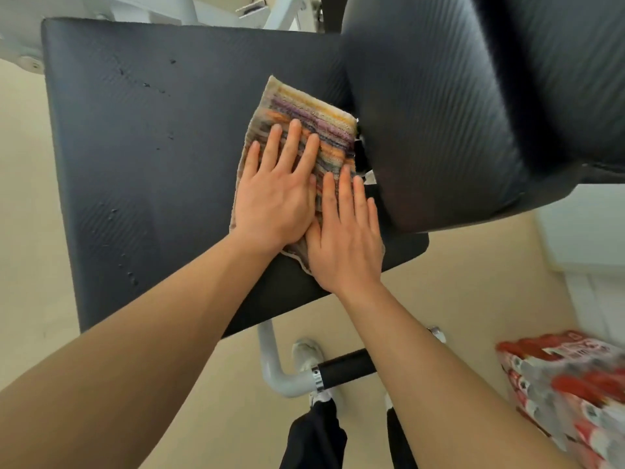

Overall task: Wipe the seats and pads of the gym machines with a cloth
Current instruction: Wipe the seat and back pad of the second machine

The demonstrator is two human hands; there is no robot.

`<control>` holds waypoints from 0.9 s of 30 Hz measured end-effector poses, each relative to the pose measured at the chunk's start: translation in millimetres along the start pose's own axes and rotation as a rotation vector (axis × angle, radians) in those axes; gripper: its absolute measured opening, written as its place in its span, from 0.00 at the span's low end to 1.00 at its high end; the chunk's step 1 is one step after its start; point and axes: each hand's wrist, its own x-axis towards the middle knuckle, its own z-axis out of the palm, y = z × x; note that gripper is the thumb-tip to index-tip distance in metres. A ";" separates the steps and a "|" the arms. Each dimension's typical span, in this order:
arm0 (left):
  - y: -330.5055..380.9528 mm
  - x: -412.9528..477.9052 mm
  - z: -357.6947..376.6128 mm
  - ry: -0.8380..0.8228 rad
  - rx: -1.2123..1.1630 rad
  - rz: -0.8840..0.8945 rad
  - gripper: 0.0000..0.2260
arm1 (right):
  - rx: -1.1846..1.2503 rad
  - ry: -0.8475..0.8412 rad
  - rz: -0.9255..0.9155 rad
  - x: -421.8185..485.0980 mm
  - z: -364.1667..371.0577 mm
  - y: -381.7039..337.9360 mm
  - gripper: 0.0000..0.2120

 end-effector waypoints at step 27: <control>-50.0 -41.7 -13.0 0.024 -0.052 -0.390 0.27 | -0.018 -0.136 -0.360 67.3 -25.4 -50.3 0.32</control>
